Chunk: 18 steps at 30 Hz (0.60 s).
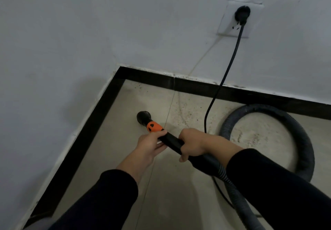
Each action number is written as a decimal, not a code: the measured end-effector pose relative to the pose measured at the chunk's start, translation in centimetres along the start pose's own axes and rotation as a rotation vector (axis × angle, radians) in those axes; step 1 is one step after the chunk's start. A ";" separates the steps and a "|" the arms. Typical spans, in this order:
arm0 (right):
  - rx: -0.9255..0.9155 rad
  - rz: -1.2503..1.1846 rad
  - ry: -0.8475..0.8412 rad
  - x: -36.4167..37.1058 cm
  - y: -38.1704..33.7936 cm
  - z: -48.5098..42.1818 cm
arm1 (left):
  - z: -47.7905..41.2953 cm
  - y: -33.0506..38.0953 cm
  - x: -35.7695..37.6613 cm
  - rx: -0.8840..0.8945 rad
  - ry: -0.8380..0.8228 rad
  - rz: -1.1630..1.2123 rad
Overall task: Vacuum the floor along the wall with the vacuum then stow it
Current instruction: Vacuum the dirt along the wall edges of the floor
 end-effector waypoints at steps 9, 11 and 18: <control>0.037 0.028 -0.067 -1.3 -2.6 -5.7 | -6.1 3.8 -1.7 0.049 -0.155 -0.123; 0.031 0.042 -0.044 -1.5 -3.7 -6.6 | -7.2 4.4 -2.9 0.074 -0.163 -0.114; -0.016 0.076 0.057 -1.7 -6.1 -9.1 | -9.4 5.8 -5.5 0.144 -0.142 -0.070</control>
Point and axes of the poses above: each hand's wrist, its own z-axis away from the middle knuckle, its own x-axis out of the palm, y = z × x, the point moved 8 cm from there along -z, towards the middle knuckle, and after that the axes turned 14 degrees about -z, right-handed, at the moved point
